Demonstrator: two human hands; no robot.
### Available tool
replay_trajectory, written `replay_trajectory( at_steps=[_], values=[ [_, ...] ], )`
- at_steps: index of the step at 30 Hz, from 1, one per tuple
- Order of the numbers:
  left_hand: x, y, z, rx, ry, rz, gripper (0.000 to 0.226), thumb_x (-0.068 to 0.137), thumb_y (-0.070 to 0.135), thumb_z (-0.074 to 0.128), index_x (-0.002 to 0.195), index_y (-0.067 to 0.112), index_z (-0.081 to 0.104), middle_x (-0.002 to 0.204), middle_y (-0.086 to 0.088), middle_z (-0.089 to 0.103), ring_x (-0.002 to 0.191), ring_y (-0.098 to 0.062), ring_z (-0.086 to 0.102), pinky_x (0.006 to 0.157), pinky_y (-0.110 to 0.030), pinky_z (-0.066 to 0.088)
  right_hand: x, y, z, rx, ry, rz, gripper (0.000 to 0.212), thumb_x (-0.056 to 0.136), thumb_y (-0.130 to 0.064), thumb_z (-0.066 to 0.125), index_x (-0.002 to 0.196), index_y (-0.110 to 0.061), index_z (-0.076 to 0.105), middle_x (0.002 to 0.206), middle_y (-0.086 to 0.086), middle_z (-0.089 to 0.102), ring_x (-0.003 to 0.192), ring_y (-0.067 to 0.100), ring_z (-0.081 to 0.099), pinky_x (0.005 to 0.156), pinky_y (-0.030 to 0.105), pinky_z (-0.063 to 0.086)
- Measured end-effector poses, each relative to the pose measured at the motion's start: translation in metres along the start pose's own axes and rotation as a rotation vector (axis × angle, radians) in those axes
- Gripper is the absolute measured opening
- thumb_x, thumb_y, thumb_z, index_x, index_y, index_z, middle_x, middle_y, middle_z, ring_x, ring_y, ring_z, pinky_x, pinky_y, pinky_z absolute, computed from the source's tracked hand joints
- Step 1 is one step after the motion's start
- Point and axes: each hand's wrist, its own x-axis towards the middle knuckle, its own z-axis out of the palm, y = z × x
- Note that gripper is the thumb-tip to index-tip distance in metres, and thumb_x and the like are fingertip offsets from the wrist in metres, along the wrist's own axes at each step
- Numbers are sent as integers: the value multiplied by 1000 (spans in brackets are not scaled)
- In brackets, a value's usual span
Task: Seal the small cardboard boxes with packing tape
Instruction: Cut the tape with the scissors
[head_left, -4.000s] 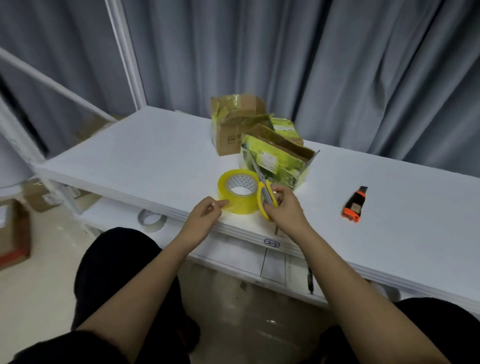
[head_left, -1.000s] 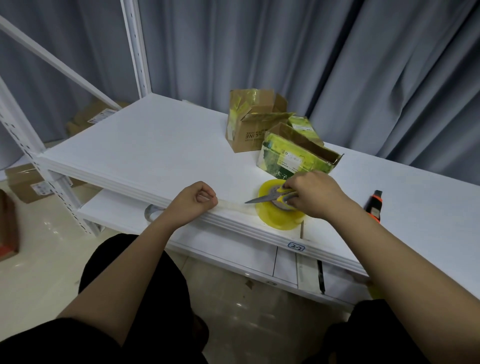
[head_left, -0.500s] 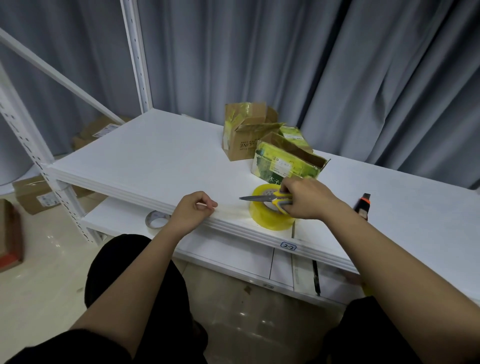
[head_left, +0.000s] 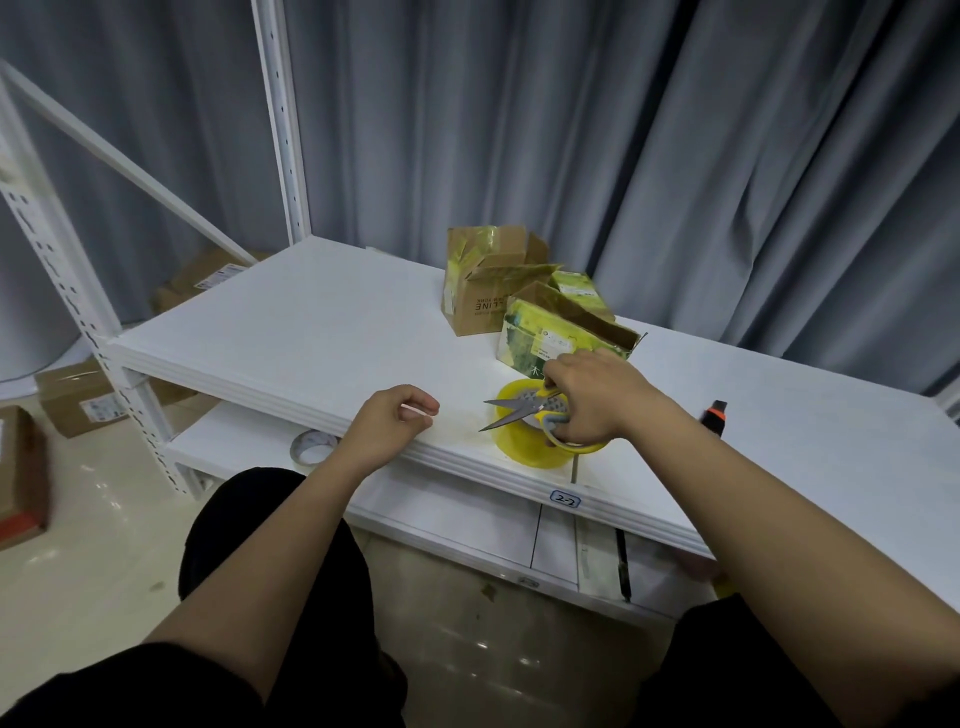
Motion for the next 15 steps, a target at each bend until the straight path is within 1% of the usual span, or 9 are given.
replay_trajectory(
  at_steps=[3,8,12,15],
  values=[
    [3,3,-1,45,-19,35,18,88,5,60,87,21,66,94,11,67,75,-2,59,61,-3,40,4,2,0,-28,-30,-11,47,81,-48,61,114,-18,49,116,2,57,109,24,50,90,33,32],
    [11,4,-4,66,-56,57,19,90,4,58,90,21,67,96,13,67,79,-1,60,65,-4,40,16,4,3,-57,-105,-23,46,80,-48,61,113,-18,49,114,2,57,107,23,51,90,32,32],
    [18,4,-6,59,-65,48,18,90,4,57,93,19,68,97,14,66,83,-5,59,73,-13,43,27,2,7,-60,-130,-42,44,79,-48,61,111,-19,51,113,1,57,106,23,51,86,31,31],
    [22,4,-8,55,-63,48,18,90,4,57,93,18,68,97,14,67,82,-3,59,72,-12,42,37,1,10,-83,-158,-67,42,79,-47,60,110,-19,51,113,2,57,104,23,51,86,31,32]
  ],
)
